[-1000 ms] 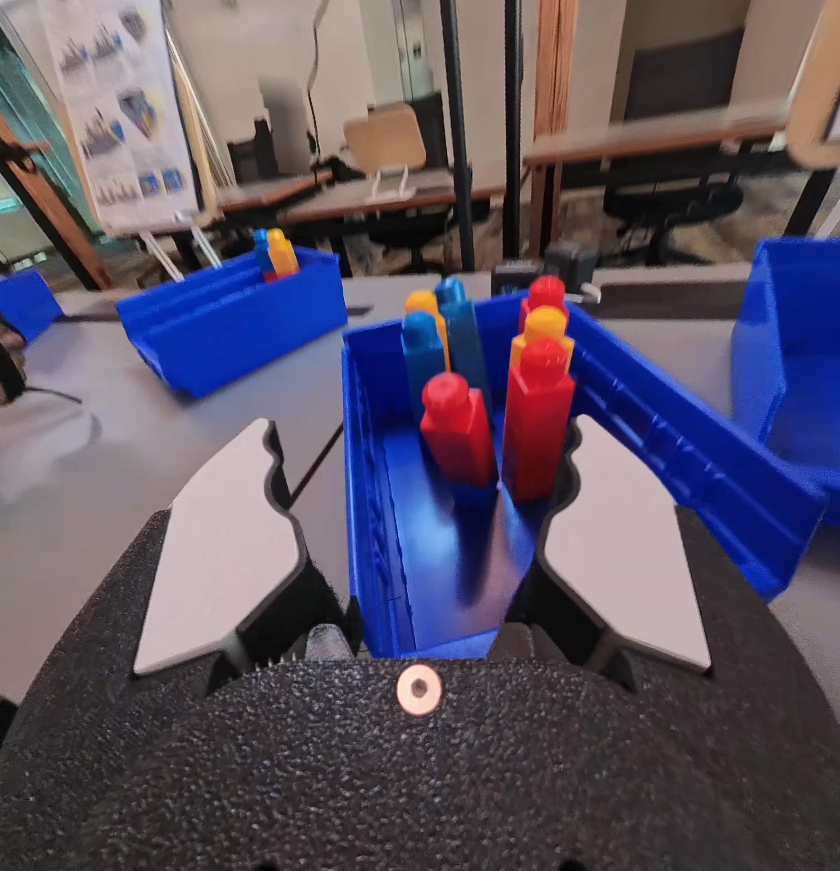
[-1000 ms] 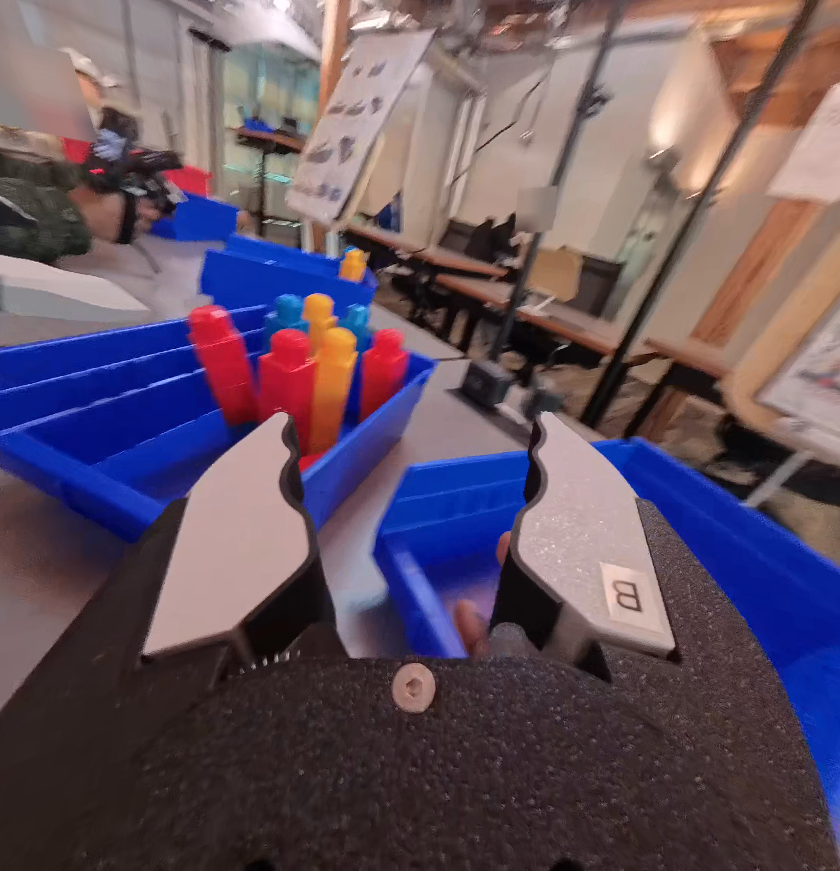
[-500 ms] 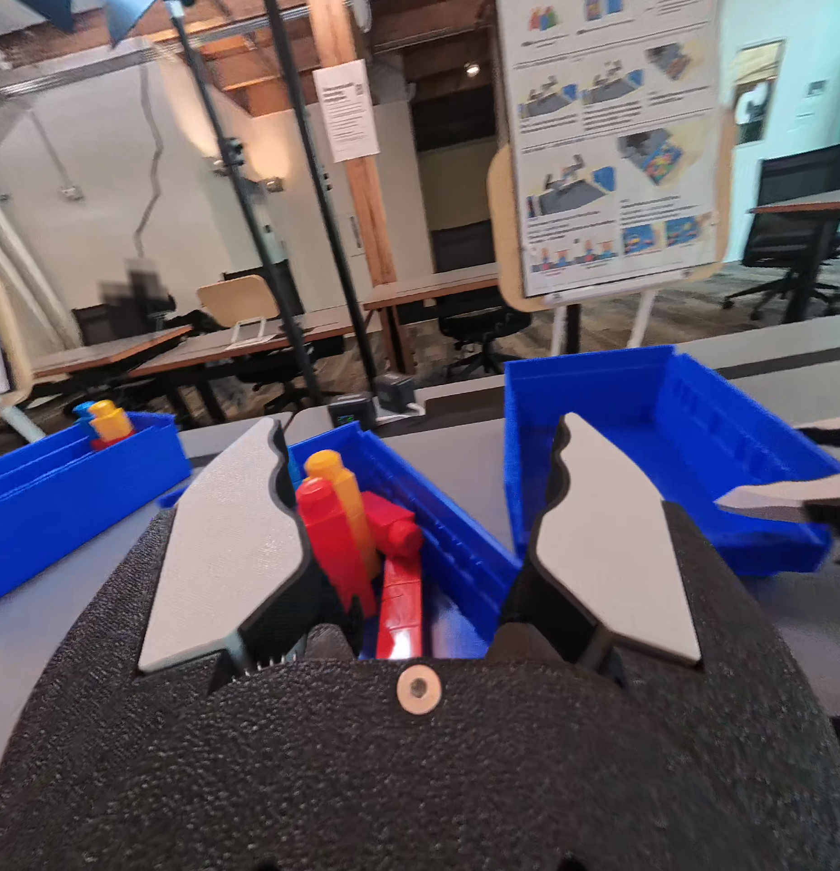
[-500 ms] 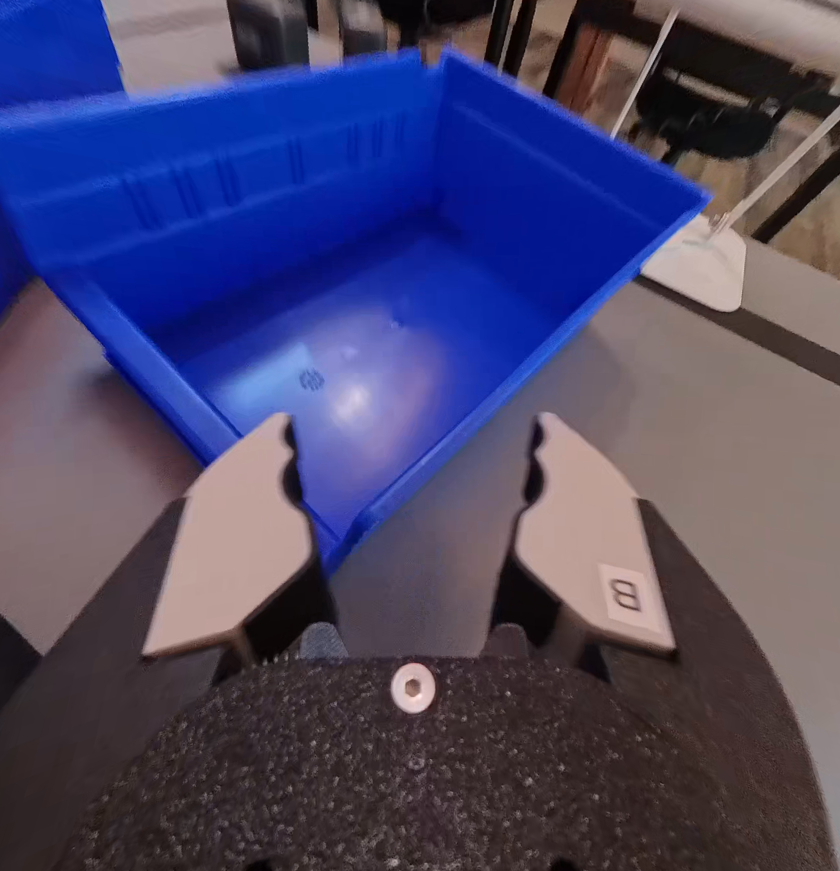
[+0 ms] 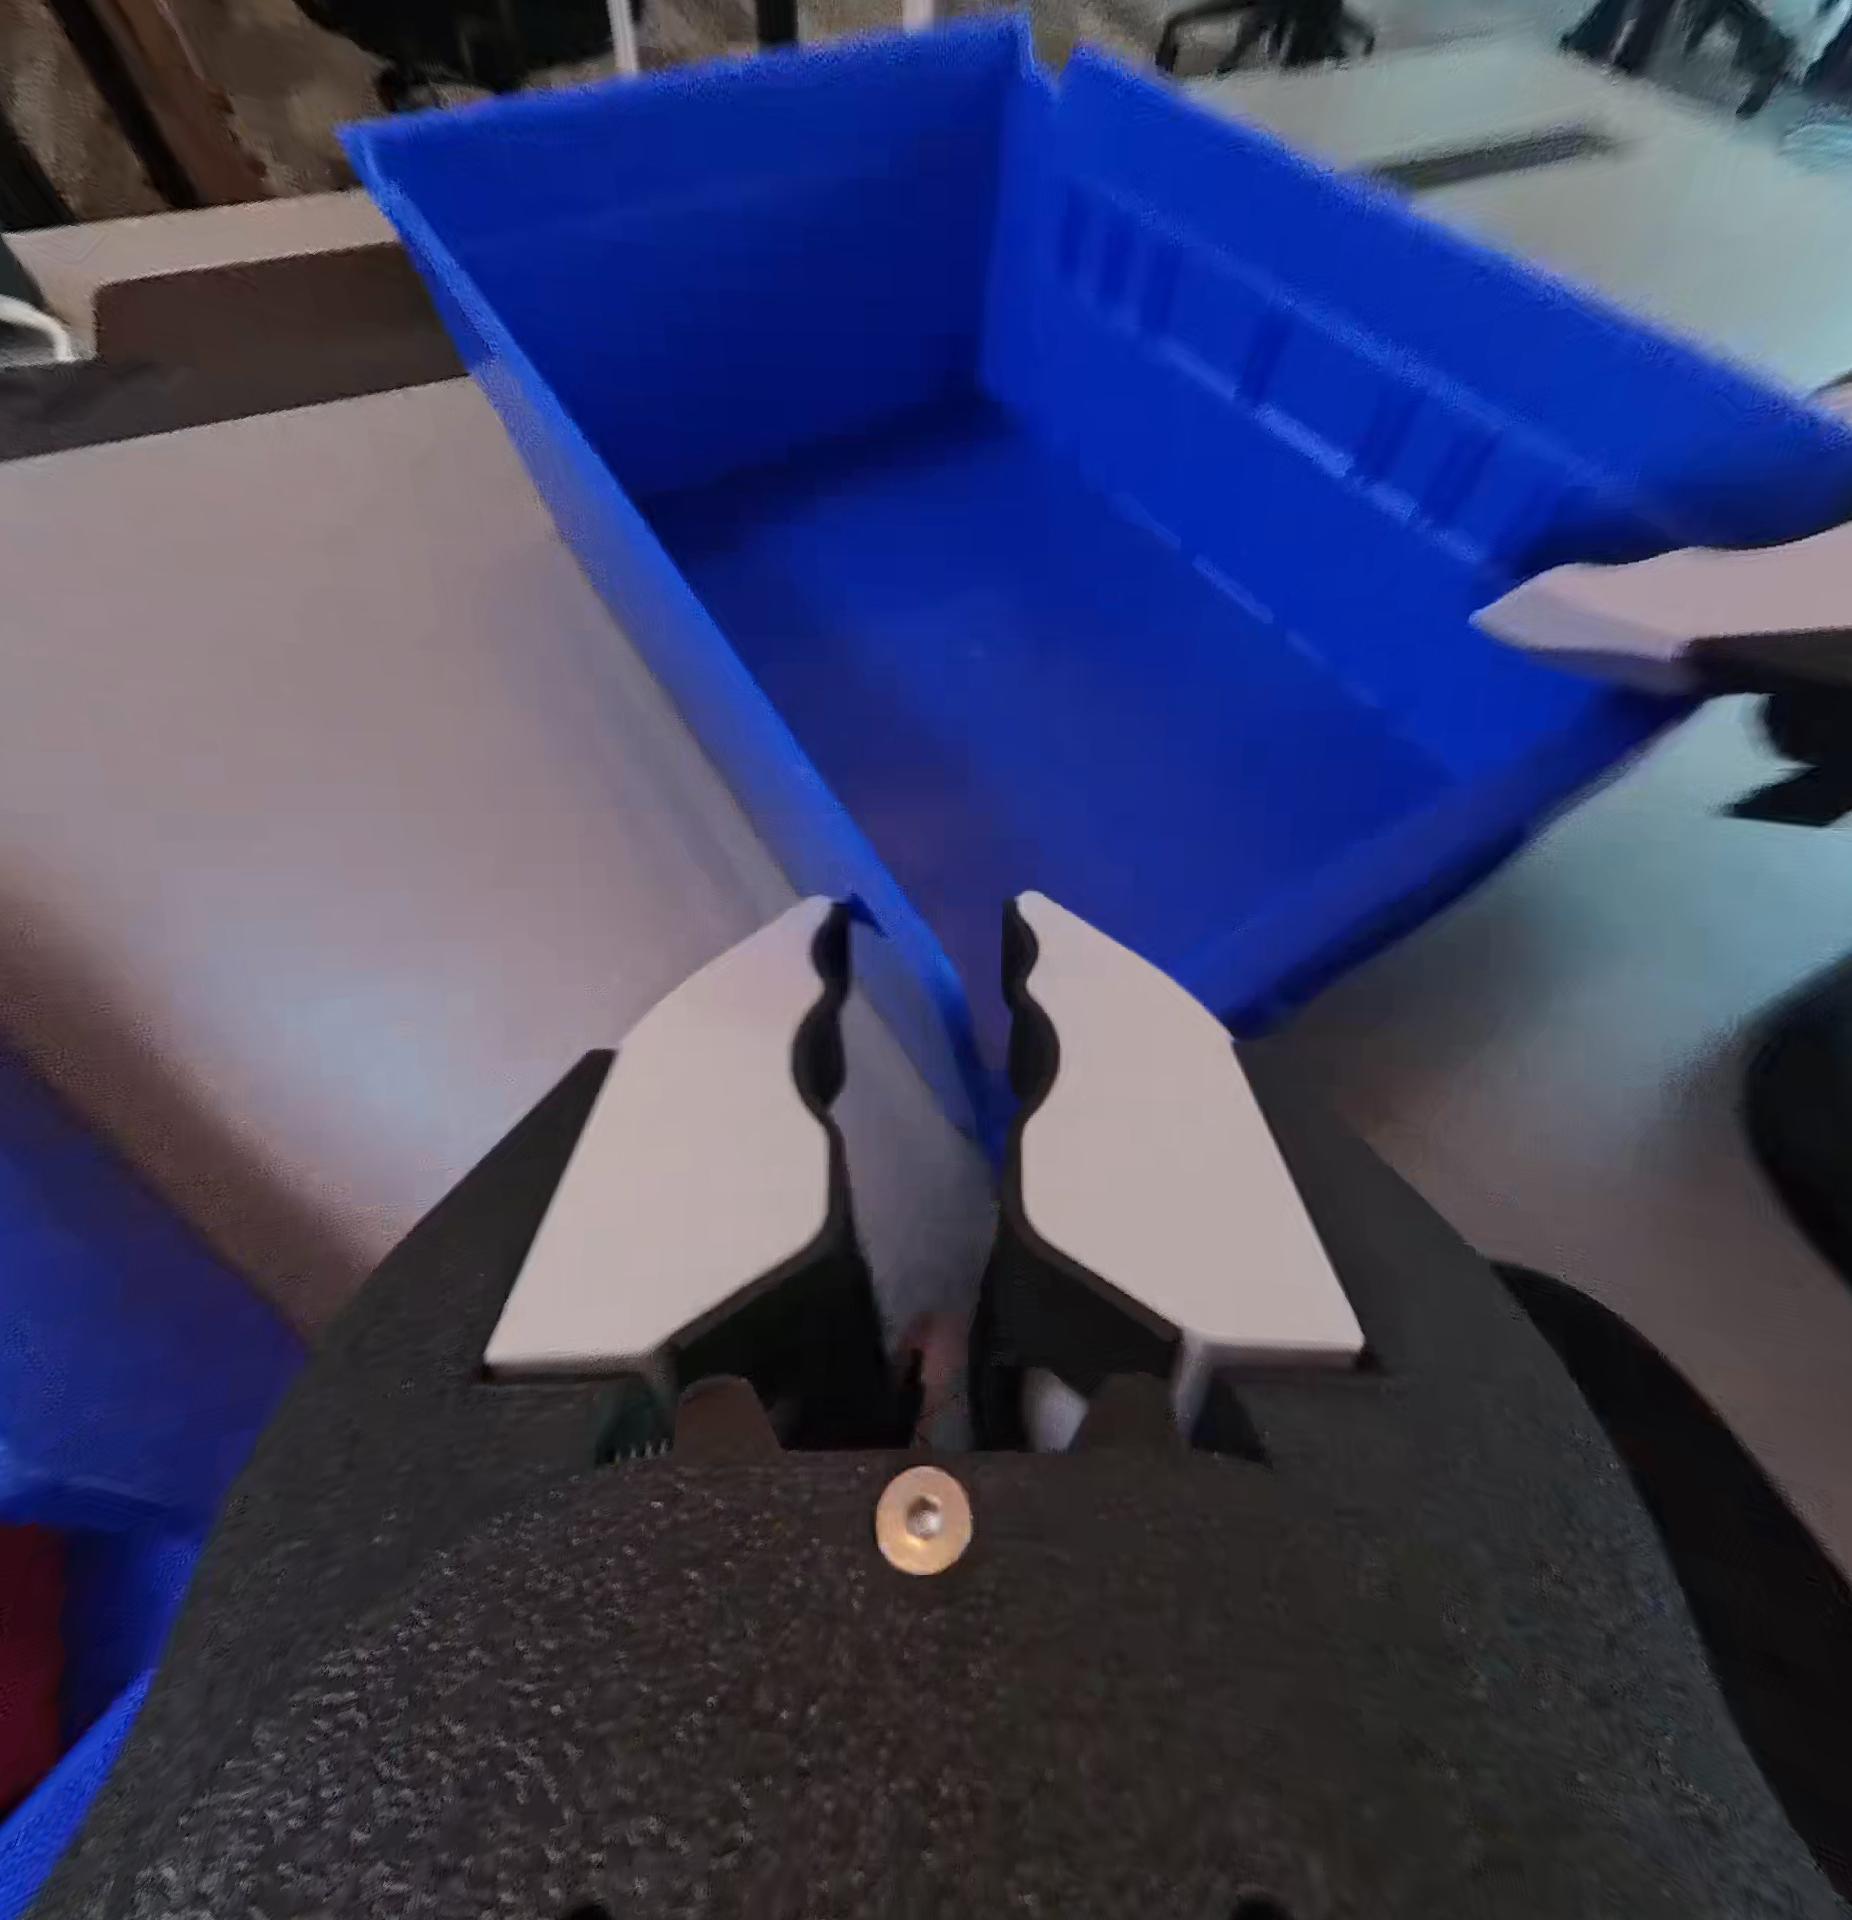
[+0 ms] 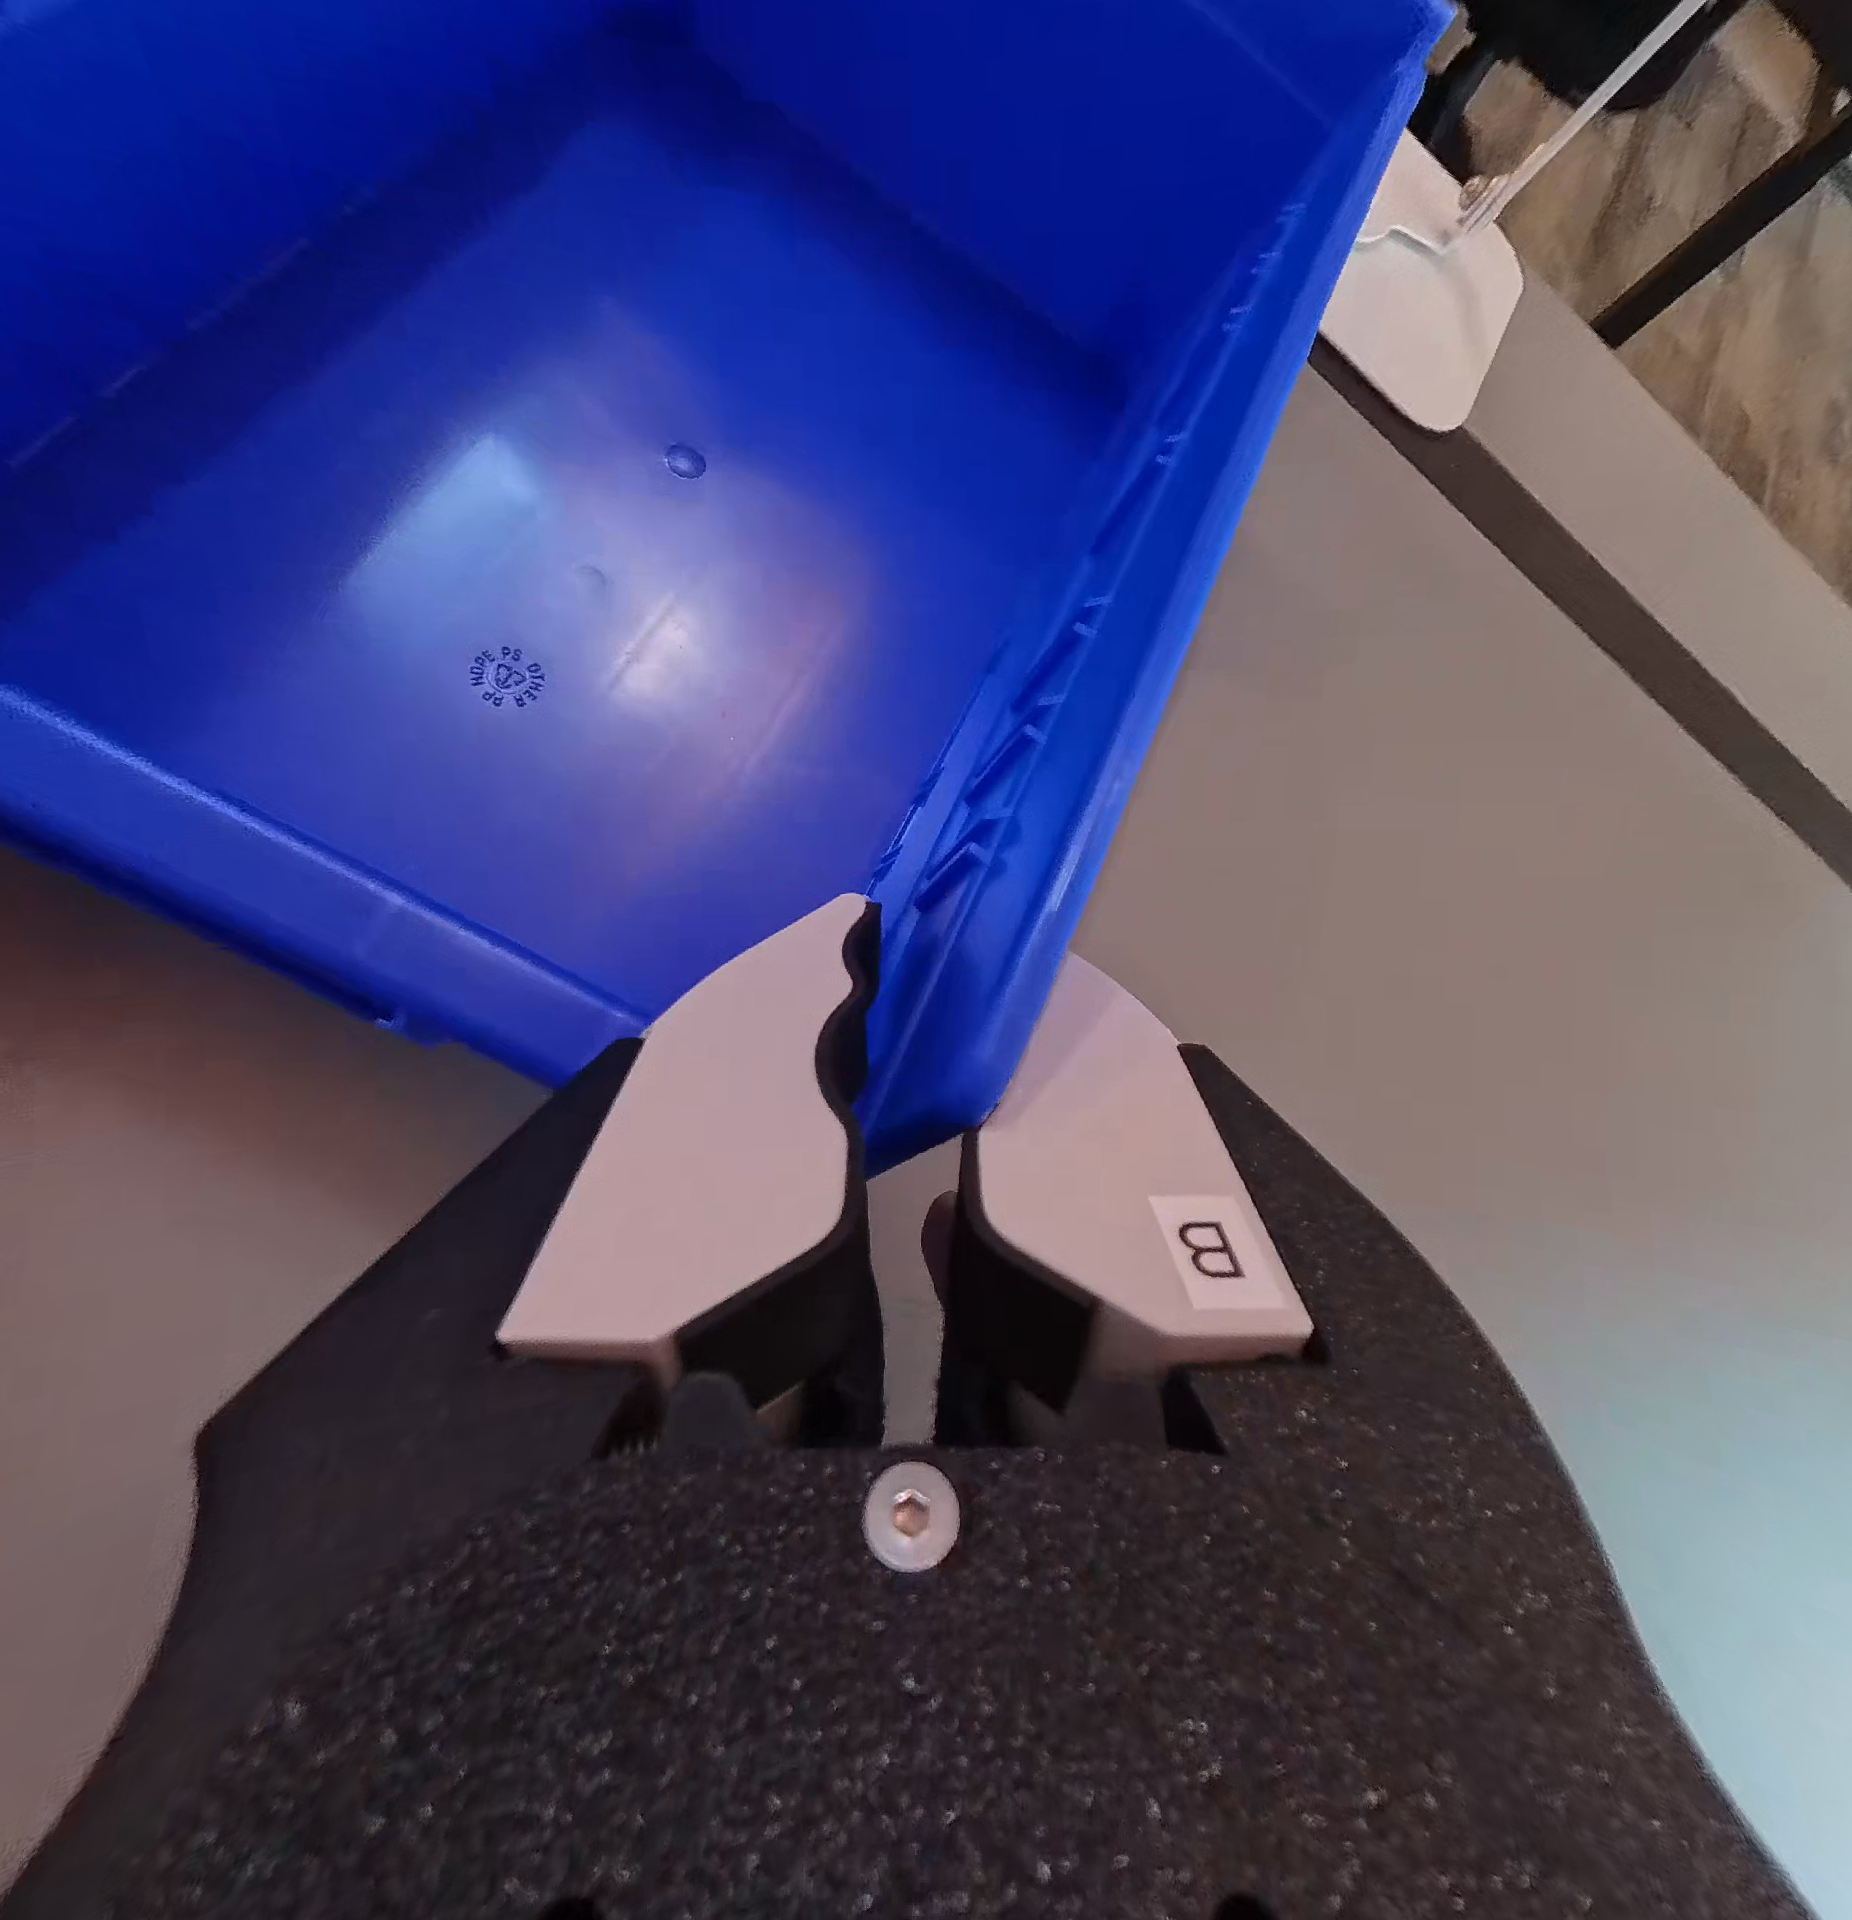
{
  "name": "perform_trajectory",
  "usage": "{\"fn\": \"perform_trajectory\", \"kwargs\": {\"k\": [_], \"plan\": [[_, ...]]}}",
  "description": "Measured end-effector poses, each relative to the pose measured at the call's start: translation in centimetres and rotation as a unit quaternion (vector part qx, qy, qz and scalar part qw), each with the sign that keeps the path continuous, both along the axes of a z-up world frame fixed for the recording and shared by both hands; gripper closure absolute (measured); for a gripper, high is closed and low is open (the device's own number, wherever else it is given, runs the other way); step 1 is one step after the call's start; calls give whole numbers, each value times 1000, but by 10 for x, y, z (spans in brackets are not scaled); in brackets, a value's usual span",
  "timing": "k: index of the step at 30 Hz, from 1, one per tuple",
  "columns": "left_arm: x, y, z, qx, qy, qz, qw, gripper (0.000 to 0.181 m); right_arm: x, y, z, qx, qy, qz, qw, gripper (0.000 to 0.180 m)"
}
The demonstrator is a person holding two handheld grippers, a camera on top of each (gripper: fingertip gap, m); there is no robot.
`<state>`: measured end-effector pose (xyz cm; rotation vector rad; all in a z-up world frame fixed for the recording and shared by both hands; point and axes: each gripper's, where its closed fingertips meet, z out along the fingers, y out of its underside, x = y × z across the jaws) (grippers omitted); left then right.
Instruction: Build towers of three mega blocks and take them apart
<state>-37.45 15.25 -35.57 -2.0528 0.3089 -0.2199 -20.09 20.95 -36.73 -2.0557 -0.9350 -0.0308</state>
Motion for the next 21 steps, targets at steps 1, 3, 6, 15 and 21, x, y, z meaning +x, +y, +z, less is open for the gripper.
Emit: {"fn": "perform_trajectory", "kwargs": {"k": [1, 3, 6, 15, 21], "plan": [[-1, 5, -2, 21, 32, 19, 999, 160, 4, -2, 1, 13, -7, 5, 1000, 168], [10, 7, -1, 40, 88, -7, 995, 161, 18, -5, 6, 53, -37, 4, 998, 168], [38, 8, 2, 46, 81, -53, 994, 160, 45, -8, 13, 91, -48, -1, 995, 168], [163, 44, 33, 107, 112, -157, 975, 159, 175, -9, 37, 148, -41, -114, 982, 168], [234, 69, 28, 105, 77, -204, 970, 160, 247, -10, 35, 137, -40, -189, 971, 168]]}}
